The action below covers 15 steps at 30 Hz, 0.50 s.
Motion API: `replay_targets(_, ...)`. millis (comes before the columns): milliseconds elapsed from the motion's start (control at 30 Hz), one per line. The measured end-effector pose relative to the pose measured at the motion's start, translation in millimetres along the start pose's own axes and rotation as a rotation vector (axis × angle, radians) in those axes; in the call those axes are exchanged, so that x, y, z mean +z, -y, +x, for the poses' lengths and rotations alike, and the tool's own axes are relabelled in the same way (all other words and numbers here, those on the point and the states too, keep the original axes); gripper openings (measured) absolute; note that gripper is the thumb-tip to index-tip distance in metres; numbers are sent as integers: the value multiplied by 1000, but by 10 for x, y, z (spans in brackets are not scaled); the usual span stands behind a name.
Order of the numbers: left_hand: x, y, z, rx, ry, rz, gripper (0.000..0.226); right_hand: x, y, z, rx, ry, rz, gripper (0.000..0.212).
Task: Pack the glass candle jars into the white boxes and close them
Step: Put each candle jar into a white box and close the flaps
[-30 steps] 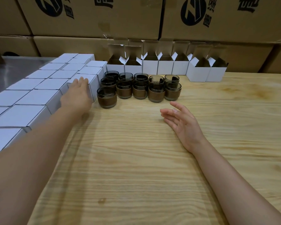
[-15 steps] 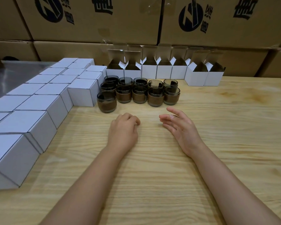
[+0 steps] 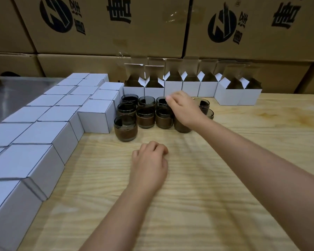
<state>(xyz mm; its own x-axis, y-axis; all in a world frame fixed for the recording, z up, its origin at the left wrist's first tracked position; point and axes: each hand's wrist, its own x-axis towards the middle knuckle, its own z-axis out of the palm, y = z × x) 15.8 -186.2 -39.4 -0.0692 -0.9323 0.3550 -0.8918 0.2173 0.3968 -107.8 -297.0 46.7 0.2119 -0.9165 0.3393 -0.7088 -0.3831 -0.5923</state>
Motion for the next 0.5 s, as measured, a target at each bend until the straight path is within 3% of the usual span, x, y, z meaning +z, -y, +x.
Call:
replay_targets(300,33,19,10,-2,-2,-41,27,441,-121,1181,129,210,-249,61)
replay_targets(500,18,16,4,10,-3,-55,26,587,-251,1350,244,187,-163,58)
